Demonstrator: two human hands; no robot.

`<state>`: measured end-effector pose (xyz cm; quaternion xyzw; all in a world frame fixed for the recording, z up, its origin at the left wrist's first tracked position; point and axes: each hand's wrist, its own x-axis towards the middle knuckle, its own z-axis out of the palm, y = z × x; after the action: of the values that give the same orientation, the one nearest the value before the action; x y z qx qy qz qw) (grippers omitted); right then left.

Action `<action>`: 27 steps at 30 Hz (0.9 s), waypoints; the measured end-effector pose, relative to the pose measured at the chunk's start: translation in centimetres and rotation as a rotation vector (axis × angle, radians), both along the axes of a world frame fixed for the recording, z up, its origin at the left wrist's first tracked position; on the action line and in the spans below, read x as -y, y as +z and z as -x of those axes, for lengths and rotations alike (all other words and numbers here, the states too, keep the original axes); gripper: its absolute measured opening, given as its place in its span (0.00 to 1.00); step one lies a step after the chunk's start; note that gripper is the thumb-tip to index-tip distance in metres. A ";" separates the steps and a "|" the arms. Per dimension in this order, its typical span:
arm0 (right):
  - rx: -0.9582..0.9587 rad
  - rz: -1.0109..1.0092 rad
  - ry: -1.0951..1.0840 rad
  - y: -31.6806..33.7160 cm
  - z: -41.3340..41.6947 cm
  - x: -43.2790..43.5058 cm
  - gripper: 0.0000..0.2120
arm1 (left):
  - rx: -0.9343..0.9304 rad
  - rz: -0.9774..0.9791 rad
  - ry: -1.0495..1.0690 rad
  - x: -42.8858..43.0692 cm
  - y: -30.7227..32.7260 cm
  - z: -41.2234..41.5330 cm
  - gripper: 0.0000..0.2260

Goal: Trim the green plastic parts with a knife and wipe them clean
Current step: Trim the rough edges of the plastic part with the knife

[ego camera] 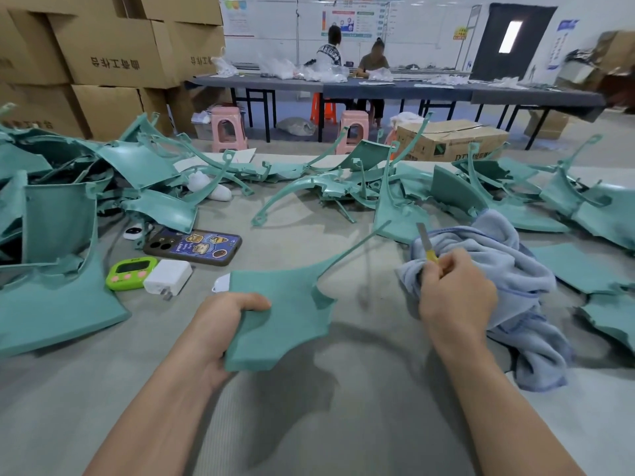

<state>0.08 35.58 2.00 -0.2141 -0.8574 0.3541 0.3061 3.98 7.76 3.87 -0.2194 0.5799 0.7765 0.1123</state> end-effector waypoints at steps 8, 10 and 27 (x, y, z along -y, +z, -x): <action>-0.143 0.147 0.245 -0.3 -0.9 1.7 0.14 | -0.026 -0.005 0.028 1.1 -0.7 0.6 0.22; -0.081 0.251 0.489 -0.2 -1.4 2.9 0.11 | -0.030 -0.019 0.027 0.9 -0.8 0.6 0.21; 0.012 0.282 0.859 -0.1 -1.9 3.1 0.09 | -0.020 0.062 -0.109 1.1 -0.6 0.4 0.10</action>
<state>1.99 32.44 1.90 0.1193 -0.8135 0.5613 0.0945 3.61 6.69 3.28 -0.1833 0.6158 0.7531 0.1417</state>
